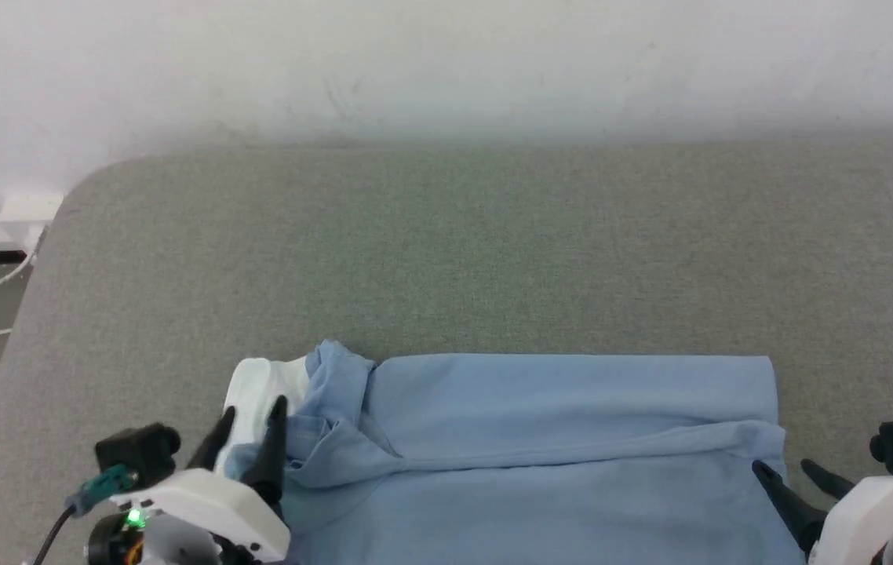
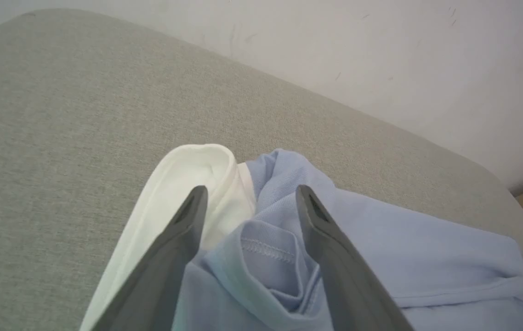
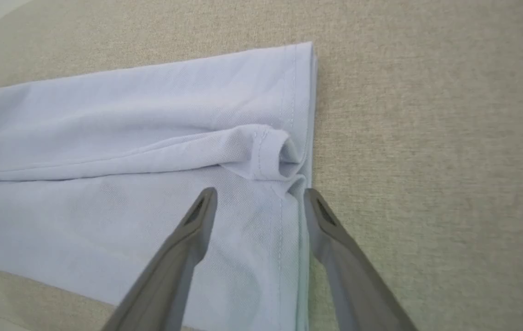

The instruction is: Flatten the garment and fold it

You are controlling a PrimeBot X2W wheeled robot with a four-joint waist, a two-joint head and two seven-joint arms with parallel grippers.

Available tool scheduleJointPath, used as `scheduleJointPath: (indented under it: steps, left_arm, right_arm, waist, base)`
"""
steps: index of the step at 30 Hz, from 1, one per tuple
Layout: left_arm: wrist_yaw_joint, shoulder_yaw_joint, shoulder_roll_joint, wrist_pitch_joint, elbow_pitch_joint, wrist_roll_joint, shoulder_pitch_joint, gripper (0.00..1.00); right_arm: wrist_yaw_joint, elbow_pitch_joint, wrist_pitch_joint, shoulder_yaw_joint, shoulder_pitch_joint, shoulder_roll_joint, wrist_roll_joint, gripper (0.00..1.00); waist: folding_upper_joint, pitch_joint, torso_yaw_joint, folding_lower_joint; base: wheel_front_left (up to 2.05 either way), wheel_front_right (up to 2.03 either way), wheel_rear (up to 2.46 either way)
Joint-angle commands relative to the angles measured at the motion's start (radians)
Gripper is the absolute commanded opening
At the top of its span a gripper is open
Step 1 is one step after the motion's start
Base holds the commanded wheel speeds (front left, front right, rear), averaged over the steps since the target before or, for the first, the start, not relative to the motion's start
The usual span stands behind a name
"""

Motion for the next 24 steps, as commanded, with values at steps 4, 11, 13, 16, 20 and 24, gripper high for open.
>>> scheduleJointPath:
  steps: [4, 11, 13, 16, 20, 24]
  left_arm:
    - [0.061, 0.025, 0.021, -0.094, -0.049, 0.085, 0.025, 1.0]
    - [0.117, 0.03, 0.033, -0.193, -0.126, 0.244, 0.006, 1.0]
    - [0.13, 0.035, 0.033, -0.202, -0.141, 0.295, 0.005, 1.0]
    - [0.14, 0.043, 0.021, -0.208, -0.166, 0.358, 0.004, 1.0]
    - [0.136, 0.061, -0.016, -0.209, -0.217, 0.436, 0.0, 1.0]
    - [0.11, 0.065, -0.049, -0.209, -0.23, 0.479, 0.01, 1.0]
  right_arm:
    - [-0.001, -0.177, 0.063, -0.088, 0.059, 0.04, -0.054, 1.0]
    - [-0.001, -0.196, 0.14, -0.212, 0.005, 0.061, -0.113, 1.0]
    - [-0.001, -0.155, 0.164, -0.223, -0.029, 0.063, -0.114, 1.0]
    - [-0.001, -0.07, 0.195, -0.217, -0.084, 0.055, -0.109, 1.0]
    - [-0.001, 0.044, 0.232, -0.187, -0.137, 0.046, -0.096, 1.0]
    - [-0.001, 0.134, 0.27, -0.16, -0.152, 0.055, -0.084, 1.0]
  waist:
    - [0.0, -0.032, -0.003, 0.0001]
    - [0.0, -0.027, 0.042, 0.0001]
    - [0.0, -0.02, 0.056, 0.0001]
    - [0.0, 0.0, 0.082, 0.0001]
    - [0.0, 0.023, 0.119, 0.0001]
    - [0.0, 0.038, 0.147, 0.0001]
  base:
    - [0.0, 0.0, 0.0]
    - [0.0, 0.0, 0.0]
    - [0.0, 0.0, 0.0]
    - [0.0, 0.0, 0.0]
    - [0.0, 0.0, 0.0]
    - [0.0, 0.0, 0.0]
